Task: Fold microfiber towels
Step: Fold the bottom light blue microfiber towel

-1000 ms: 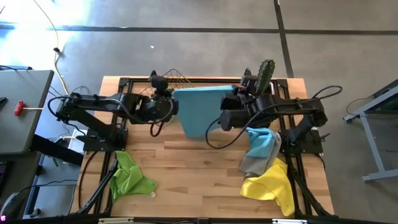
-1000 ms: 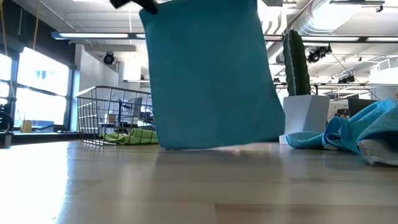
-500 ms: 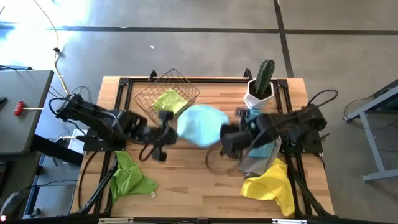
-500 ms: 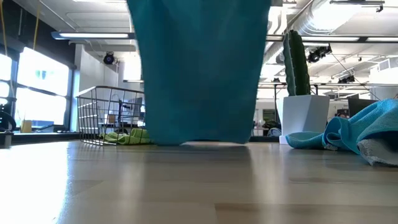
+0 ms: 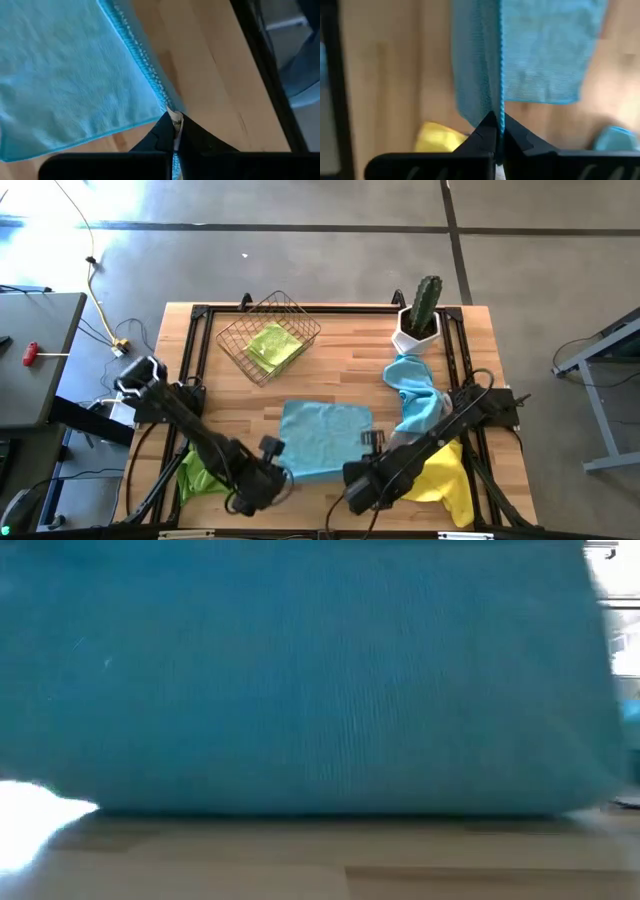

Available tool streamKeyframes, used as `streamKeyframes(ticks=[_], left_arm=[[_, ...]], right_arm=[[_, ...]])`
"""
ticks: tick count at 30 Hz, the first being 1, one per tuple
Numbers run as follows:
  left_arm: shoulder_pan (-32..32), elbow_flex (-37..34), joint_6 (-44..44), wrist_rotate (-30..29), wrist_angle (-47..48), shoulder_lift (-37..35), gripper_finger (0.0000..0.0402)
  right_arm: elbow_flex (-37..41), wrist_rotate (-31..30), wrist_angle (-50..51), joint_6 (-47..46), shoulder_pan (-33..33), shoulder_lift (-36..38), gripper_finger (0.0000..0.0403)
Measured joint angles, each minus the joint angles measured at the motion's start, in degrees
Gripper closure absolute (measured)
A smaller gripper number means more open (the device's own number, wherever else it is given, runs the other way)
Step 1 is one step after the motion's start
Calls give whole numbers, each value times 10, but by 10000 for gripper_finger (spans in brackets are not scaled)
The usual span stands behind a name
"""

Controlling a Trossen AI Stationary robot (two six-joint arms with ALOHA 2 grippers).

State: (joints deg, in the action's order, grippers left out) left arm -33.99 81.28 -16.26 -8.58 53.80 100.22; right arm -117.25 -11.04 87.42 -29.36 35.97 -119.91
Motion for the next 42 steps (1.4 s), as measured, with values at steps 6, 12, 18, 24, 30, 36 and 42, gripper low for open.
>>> streamKeyframes(ticks=[6, 12, 18, 24, 30, 36, 42], left_arm=[[-25, 1, -16, 49, -42, 54, 401], [-24, 1, 4, 96, -57, 62, 401], [5, 1, 23, 20, -10, 55, 401], [48, 0, 45, -78, 73, 54, 401], [88, 0, 72, -92, 82, 54, 401], [109, 0, 137, -104, 69, 54, 401], [147, 0, 150, -82, 46, 64, 401]], right_arm=[[0, 82, -65, 27, 8, -47, 403], [0, 121, -93, 54, 12, -66, 403], [0, 73, -17, 61, -1, -64, 403], [0, 36, 20, 78, -38, -63, 403], [76, 25, -2, 102, -61, -49, 403], [235, 25, -132, 110, -70, 30, 403], [440, 36, -348, 94, -101, 156, 403]])
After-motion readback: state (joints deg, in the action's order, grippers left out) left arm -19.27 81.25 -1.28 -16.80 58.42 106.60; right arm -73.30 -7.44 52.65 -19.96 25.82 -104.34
